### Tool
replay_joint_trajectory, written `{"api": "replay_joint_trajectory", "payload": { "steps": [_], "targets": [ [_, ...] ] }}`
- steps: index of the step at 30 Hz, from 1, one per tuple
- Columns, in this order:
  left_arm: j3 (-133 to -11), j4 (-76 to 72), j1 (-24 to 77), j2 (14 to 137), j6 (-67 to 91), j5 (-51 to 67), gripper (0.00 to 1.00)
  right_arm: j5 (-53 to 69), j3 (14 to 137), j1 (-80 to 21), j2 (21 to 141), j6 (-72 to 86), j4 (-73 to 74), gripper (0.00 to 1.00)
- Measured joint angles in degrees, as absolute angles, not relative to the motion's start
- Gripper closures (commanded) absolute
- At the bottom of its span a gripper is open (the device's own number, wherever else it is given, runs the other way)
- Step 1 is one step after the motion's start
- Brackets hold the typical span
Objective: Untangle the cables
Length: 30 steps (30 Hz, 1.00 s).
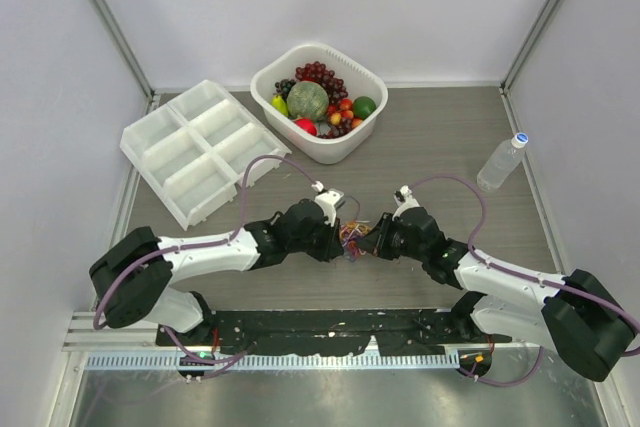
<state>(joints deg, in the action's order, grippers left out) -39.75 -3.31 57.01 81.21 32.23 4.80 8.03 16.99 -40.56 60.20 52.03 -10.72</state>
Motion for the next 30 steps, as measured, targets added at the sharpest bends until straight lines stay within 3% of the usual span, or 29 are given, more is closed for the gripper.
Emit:
{"api": "replay_joint_trajectory", "payload": {
  "steps": [2,6,8,17,25,30],
  "targets": [
    [-40.0,-3.2,57.2,81.1,32.0,4.5,1.0,7.8,17.0,-40.6,60.2,52.0,-10.7,0.86],
    [-39.9,-2.1,57.6,79.6,32.1,4.5,1.0,7.0,17.0,-40.8,60.4,51.2,-10.7,0.63],
    [-39.9,-1.8,57.8,77.8,32.3,5.2,1.0,6.5,17.2,-41.2,61.0,50.9,-10.9,0.6],
    [-41.9,2.6,58.3,67.5,34.1,9.6,1.0,1.4,19.7,-43.8,66.3,50.7,-10.9,0.59],
    [-50.9,11.7,58.5,54.7,33.0,9.1,1.0,-6.0,18.7,-43.9,62.6,51.0,-8.8,0.43],
    [-60.1,16.7,58.5,48.9,30.6,8.1,1.0,-9.6,17.6,-43.9,60.2,50.9,-6.8,0.42]
  ]
}}
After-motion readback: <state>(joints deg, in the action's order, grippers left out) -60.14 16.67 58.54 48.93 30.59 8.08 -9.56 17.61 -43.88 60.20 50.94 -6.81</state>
